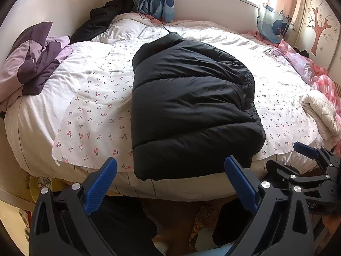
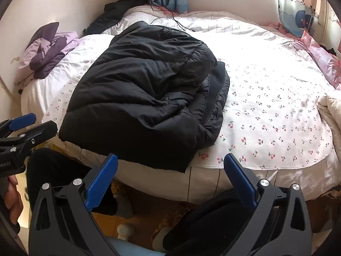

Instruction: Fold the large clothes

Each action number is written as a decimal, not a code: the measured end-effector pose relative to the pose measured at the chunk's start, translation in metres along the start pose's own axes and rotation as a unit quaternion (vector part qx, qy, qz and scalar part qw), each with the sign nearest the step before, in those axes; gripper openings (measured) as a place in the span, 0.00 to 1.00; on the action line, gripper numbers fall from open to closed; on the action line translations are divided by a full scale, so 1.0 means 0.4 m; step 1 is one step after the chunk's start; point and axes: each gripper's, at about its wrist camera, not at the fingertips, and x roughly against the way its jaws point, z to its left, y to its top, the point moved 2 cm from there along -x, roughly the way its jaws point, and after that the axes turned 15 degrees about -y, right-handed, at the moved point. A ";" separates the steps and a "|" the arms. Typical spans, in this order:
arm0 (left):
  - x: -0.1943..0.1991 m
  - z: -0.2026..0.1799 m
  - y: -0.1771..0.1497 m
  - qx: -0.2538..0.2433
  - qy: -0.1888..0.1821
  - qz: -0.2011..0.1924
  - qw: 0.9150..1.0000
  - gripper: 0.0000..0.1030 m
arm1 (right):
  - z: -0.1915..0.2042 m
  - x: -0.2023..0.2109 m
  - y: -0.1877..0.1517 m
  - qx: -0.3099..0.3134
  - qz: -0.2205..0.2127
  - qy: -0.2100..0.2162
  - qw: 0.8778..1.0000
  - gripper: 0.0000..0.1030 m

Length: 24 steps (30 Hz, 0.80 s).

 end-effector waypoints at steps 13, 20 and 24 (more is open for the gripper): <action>0.006 0.000 -0.003 0.002 -0.003 0.000 1.000 0.93 | -0.004 -0.004 0.004 0.009 0.007 -0.003 1.000 0.93; 0.007 -0.002 -0.002 0.000 -0.001 -0.001 1.000 0.93 | -0.003 -0.007 0.005 0.010 0.009 0.002 1.000 0.93; 0.008 -0.003 0.000 -0.006 0.005 -0.003 1.000 0.93 | -0.002 -0.011 0.005 0.011 0.012 0.003 1.000 0.93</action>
